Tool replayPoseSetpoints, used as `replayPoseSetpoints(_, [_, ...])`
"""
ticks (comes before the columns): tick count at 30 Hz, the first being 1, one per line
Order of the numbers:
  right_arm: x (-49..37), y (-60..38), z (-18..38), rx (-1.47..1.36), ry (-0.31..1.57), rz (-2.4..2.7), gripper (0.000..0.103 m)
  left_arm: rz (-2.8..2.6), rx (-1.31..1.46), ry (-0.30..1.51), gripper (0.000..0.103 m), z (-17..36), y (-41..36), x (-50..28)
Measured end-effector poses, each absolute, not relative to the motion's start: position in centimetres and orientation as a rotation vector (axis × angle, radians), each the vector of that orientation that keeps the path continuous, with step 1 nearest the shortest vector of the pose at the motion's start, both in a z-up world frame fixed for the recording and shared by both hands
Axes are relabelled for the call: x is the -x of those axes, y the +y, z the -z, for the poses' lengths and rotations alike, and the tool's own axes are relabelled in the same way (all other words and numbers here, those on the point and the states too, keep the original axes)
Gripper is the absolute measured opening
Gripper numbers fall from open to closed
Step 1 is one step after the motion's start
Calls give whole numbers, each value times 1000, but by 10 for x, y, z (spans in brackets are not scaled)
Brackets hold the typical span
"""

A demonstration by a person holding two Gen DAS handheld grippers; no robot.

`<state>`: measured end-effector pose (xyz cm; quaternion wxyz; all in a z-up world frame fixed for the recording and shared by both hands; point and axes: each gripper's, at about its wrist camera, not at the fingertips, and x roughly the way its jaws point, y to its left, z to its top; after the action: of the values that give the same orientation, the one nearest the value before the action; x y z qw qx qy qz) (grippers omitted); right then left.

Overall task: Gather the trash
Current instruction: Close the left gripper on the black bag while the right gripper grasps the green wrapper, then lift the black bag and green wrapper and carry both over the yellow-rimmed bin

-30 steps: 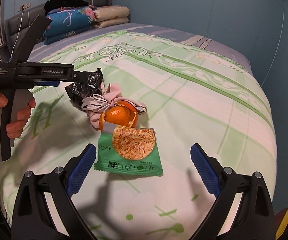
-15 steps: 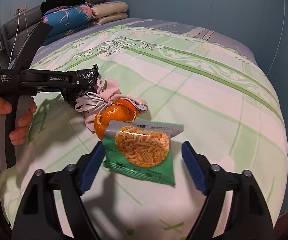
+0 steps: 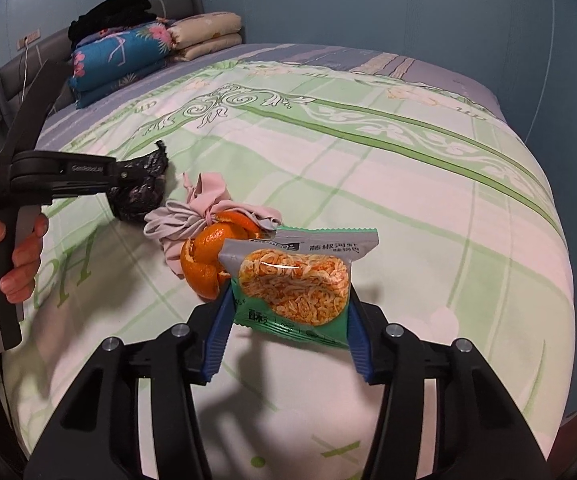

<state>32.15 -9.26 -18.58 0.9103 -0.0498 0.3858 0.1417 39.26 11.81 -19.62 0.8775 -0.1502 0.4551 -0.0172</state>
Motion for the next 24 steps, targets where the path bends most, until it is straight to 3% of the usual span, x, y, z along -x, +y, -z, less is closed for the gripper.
replayPoseSetpoints(24, [-242, -131, 99, 56, 641, -266, 47, 96, 249, 776, 25, 109, 110, -285])
